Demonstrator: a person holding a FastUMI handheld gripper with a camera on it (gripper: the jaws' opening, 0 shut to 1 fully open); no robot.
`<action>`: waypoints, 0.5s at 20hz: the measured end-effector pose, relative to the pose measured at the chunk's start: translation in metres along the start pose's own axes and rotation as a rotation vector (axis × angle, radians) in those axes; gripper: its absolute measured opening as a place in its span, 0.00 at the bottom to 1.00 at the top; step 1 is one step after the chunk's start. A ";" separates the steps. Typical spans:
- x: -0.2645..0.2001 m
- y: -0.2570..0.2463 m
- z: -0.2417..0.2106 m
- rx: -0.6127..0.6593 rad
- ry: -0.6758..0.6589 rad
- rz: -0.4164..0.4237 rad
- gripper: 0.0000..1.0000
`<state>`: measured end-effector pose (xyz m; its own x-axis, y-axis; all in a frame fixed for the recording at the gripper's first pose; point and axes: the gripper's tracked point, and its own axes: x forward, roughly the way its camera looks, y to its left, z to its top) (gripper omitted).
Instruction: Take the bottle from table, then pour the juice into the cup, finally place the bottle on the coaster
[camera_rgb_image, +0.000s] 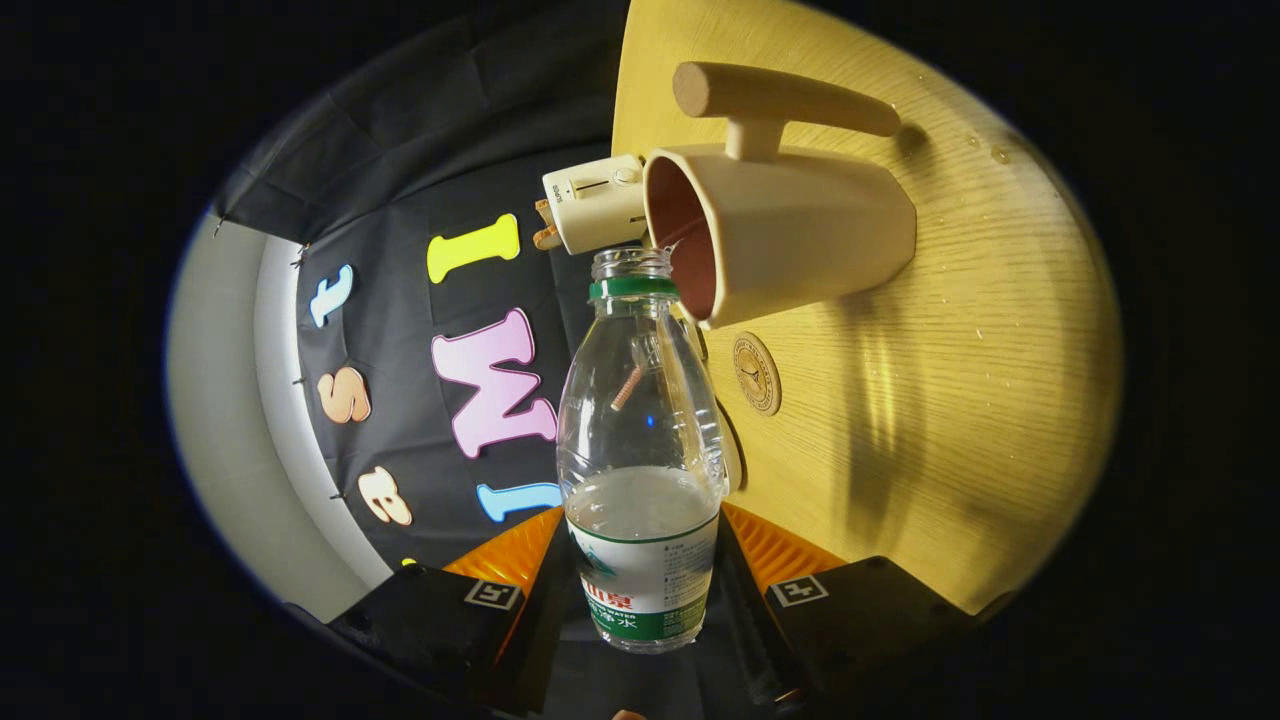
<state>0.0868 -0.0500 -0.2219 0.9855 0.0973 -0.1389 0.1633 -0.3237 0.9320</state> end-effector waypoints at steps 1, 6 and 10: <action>0.001 0.001 -0.001 0.002 -0.002 0.001 0.75; 0.004 0.000 -0.001 0.026 -0.002 -0.004 0.75; 0.005 0.002 -0.001 0.040 -0.003 -0.001 0.75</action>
<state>0.0917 -0.0496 -0.2205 0.9855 0.0950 -0.1405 0.1657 -0.3614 0.9176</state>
